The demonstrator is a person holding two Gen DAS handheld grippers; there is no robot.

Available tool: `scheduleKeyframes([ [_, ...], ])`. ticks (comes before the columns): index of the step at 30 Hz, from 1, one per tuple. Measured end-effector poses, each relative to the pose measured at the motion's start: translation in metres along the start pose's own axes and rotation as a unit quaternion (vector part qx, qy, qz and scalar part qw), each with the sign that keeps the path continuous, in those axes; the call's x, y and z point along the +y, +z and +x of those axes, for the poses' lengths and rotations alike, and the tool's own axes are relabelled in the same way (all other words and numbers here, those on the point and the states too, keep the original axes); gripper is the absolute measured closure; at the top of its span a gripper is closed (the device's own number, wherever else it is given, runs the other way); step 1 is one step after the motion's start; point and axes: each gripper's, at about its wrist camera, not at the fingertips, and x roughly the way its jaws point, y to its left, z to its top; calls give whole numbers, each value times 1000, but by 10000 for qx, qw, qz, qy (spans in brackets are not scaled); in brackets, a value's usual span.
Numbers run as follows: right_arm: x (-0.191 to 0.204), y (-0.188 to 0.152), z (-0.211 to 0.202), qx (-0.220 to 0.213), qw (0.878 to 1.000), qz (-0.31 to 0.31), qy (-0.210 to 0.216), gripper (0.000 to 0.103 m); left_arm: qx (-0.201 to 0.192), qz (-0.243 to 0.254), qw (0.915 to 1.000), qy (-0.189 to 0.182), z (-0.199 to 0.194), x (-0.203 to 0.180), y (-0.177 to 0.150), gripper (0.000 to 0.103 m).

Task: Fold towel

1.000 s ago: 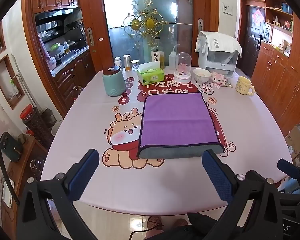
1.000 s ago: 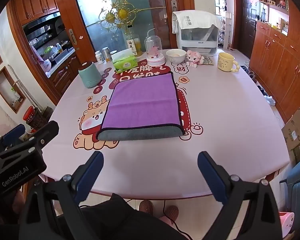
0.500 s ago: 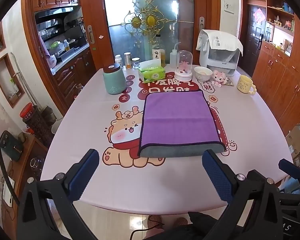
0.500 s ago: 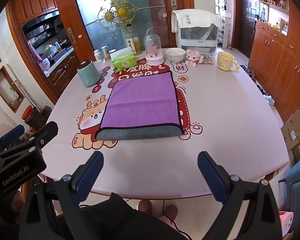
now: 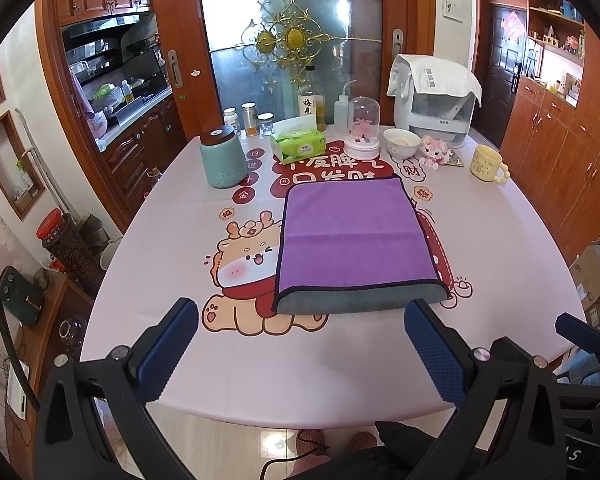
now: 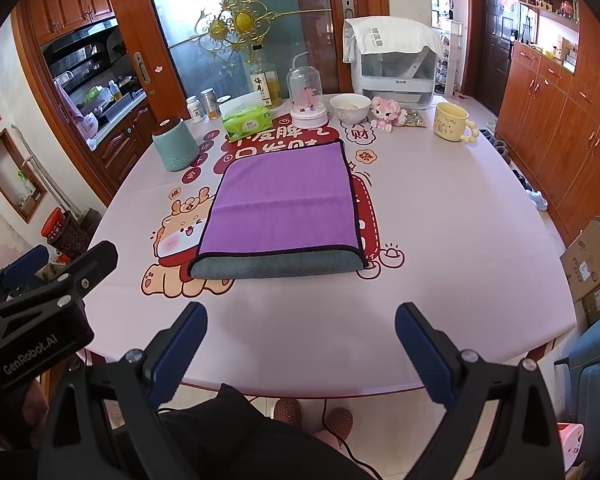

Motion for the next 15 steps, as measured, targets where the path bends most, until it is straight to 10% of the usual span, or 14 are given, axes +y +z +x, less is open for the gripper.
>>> scheduleKeyframes([
  [15,9,1,14,264,9993,212,-155,8,263,166,9990,-320,22,14,9,1],
])
